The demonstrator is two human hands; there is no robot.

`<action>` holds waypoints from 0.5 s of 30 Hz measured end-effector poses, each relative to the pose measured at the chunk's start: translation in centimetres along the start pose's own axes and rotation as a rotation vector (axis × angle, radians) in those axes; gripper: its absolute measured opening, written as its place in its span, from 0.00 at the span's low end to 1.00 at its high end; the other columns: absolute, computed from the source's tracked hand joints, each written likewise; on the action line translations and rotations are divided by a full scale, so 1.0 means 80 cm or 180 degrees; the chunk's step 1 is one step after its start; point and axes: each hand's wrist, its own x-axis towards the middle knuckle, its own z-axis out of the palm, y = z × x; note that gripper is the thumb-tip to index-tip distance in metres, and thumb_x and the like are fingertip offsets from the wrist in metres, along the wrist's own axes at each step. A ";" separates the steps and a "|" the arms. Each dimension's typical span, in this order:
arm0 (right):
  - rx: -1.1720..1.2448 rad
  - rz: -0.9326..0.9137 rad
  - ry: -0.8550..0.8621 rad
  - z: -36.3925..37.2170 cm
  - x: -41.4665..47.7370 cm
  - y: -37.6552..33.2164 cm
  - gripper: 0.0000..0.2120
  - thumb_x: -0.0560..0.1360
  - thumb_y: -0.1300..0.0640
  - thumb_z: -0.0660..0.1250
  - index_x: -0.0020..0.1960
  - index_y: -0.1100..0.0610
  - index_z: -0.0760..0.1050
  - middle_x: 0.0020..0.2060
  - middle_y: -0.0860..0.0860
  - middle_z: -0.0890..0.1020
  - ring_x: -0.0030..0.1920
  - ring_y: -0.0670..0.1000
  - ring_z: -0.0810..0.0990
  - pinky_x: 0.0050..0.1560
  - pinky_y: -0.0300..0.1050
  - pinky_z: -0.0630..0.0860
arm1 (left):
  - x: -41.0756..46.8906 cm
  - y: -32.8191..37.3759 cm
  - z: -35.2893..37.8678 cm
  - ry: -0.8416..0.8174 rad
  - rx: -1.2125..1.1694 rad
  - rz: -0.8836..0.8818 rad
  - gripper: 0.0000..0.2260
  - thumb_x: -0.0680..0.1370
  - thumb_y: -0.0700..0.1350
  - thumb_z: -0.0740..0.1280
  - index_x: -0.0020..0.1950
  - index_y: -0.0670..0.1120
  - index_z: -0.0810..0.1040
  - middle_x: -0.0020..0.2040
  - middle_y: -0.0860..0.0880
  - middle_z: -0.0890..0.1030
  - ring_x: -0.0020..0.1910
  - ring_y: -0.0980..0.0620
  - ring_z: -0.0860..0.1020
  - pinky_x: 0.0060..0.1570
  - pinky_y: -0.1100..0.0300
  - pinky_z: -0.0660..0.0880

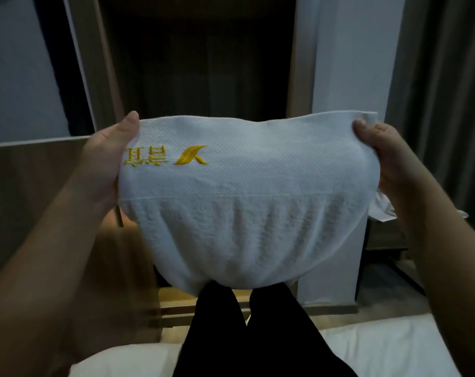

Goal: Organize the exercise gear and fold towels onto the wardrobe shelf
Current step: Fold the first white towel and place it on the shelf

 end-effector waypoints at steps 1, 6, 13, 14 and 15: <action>0.0009 -0.0011 0.0010 0.001 -0.004 -0.004 0.14 0.80 0.54 0.56 0.47 0.57 0.78 0.37 0.49 0.83 0.36 0.46 0.83 0.35 0.38 0.80 | -0.003 0.004 0.001 0.0006 -0.0071 -0.0042 0.16 0.78 0.53 0.63 0.50 0.42 0.83 0.44 0.45 0.86 0.42 0.49 0.85 0.40 0.57 0.82; -0.0079 0.0392 0.0288 0.003 -0.009 0.032 0.14 0.77 0.52 0.60 0.51 0.62 0.78 0.38 0.53 0.85 0.38 0.49 0.84 0.39 0.41 0.82 | -0.006 -0.035 -0.001 0.0394 0.0120 -0.0520 0.12 0.79 0.51 0.65 0.49 0.43 0.80 0.41 0.46 0.86 0.39 0.51 0.84 0.39 0.59 0.81; -0.0178 0.1562 0.0775 -0.003 -0.001 0.177 0.16 0.80 0.57 0.62 0.60 0.68 0.75 0.43 0.57 0.83 0.42 0.54 0.82 0.44 0.46 0.81 | 0.013 -0.176 -0.016 0.0691 0.0355 -0.1349 0.09 0.80 0.46 0.66 0.54 0.41 0.78 0.44 0.45 0.83 0.37 0.52 0.82 0.39 0.60 0.78; -0.0199 0.1736 0.0846 -0.006 0.001 0.199 0.16 0.80 0.56 0.63 0.60 0.68 0.75 0.45 0.59 0.83 0.44 0.55 0.82 0.44 0.48 0.81 | 0.018 -0.197 -0.018 0.0716 0.0365 -0.1446 0.08 0.80 0.46 0.66 0.54 0.42 0.78 0.46 0.45 0.82 0.38 0.52 0.82 0.41 0.59 0.77; -0.0214 0.1901 0.0895 -0.010 0.003 0.221 0.16 0.79 0.55 0.64 0.59 0.67 0.76 0.47 0.59 0.83 0.46 0.57 0.82 0.45 0.49 0.81 | 0.024 -0.217 -0.020 0.0740 0.0394 -0.1564 0.07 0.80 0.46 0.66 0.52 0.43 0.78 0.47 0.45 0.82 0.37 0.53 0.82 0.41 0.60 0.77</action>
